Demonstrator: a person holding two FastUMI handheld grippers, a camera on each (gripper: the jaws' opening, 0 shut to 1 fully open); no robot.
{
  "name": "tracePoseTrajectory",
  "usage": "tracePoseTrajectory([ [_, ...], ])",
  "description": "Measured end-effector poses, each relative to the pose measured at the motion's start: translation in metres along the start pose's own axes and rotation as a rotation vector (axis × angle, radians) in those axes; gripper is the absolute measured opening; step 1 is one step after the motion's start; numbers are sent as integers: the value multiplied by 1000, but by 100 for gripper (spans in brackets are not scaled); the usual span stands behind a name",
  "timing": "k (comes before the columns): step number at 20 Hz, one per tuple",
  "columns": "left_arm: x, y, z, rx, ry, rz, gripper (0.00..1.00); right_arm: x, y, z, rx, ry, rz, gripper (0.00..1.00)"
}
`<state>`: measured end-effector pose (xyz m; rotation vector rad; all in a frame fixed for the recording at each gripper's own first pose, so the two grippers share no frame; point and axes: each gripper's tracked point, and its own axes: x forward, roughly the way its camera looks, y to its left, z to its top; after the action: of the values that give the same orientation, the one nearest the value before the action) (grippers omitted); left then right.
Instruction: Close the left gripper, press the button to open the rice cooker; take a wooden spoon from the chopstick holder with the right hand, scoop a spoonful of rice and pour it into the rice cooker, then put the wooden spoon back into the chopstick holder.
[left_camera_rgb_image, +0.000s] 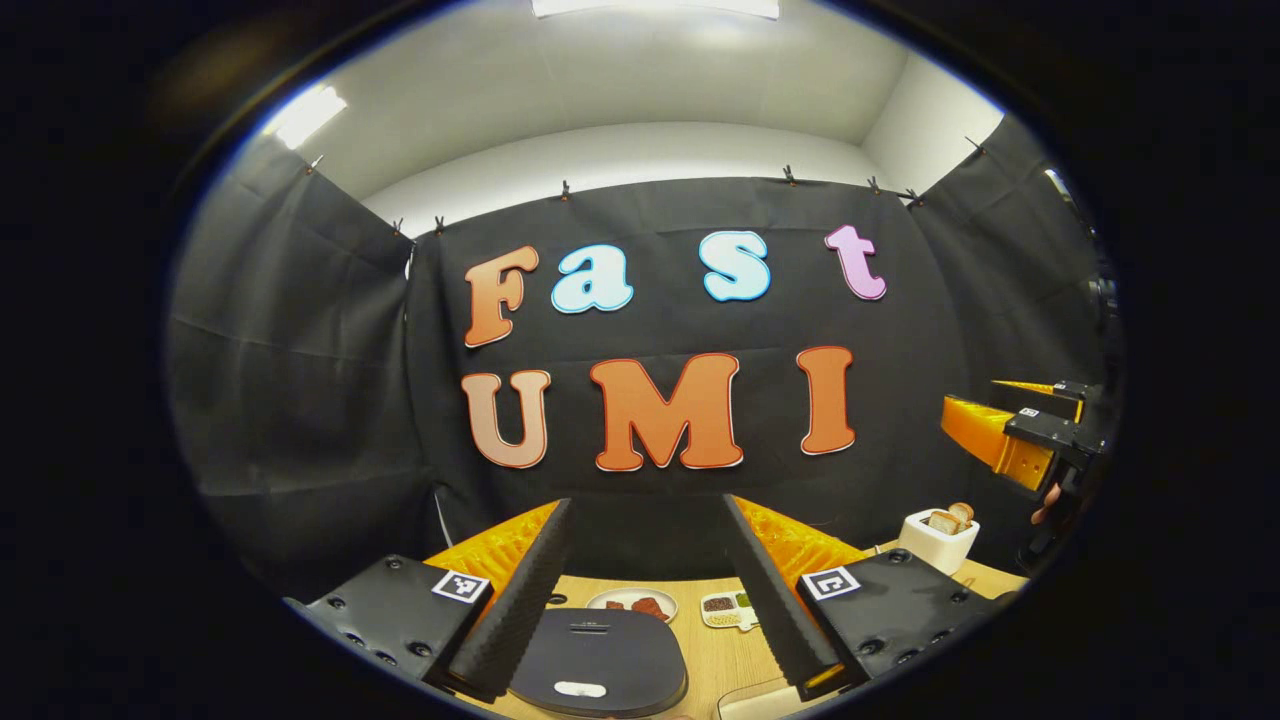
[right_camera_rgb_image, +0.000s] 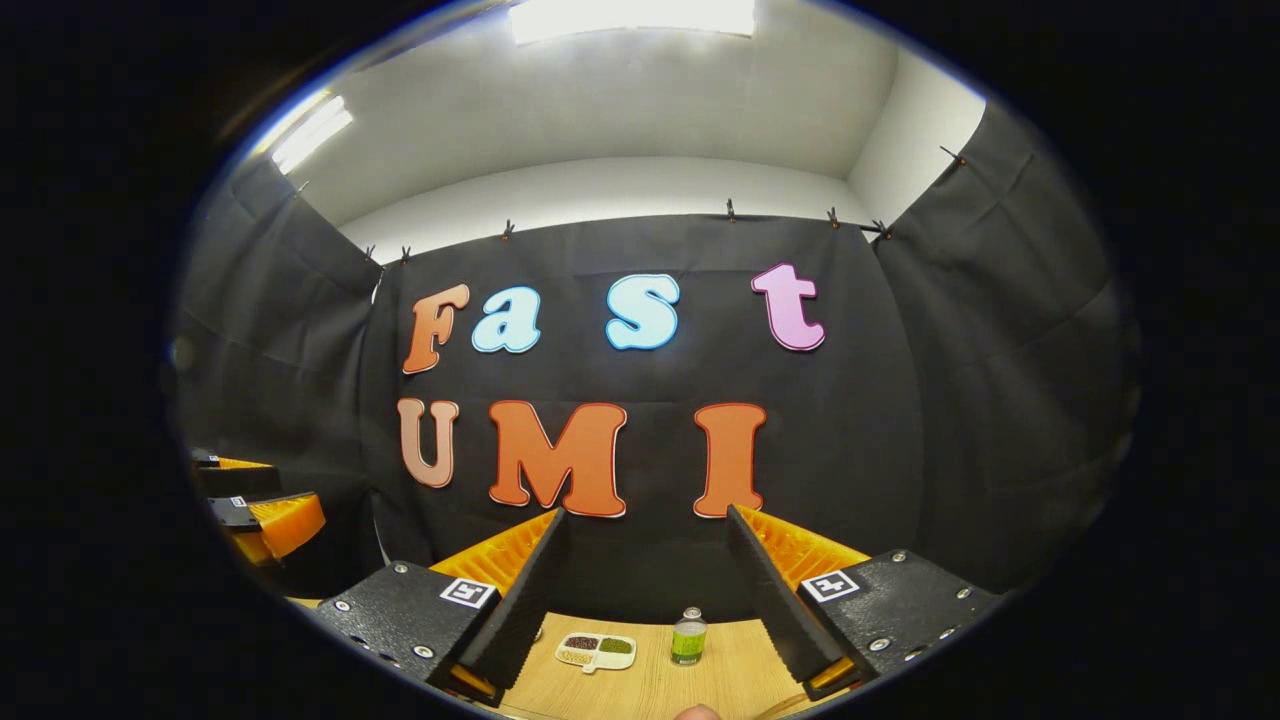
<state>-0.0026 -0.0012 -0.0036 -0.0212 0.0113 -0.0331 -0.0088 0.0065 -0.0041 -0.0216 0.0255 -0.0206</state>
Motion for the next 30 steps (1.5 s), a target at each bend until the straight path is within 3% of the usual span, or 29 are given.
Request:
tracePoseTrajectory([
  [11,2,4,-4,45,16,52,100,-4,-9,-2,-12,11,-24,95],
  [12,3,5,-5,53,18,59,96,-4,-11,-3,-13,13,-28,100],
  [13,4,6,-8,57,22,64,93,-6,-13,-4,-15,16,-32,95],
  [18,13,15,-23,80,85,77,75,-7,-18,-8,-26,26,-44,95],
  [20,18,21,-36,118,128,127,47,-6,-19,-11,-27,34,-46,95],
  [22,19,17,-50,100,177,99,19,-7,-21,-15,-30,41,-50,100],
  [23,20,19,-60,91,214,113,10,-8,-23,-16,-32,44,-53,95],
  [24,20,21,-74,77,265,111,14,-8,-24,-18,-33,48,-54,95],
  [25,21,22,-88,51,328,106,5,-7,-25,-20,-33,53,-56,95],
  [26,22,25,-105,24,397,109,14,-9,-25,-23,-32,58,-58,95],
  [27,21,28,-118,-3,457,111,5,-9,-26,-25,-30,63,-60,95],
  [30,19,33,-153,-48,611,118,5,-9,-31,-29,-25,74,-65,95],
])
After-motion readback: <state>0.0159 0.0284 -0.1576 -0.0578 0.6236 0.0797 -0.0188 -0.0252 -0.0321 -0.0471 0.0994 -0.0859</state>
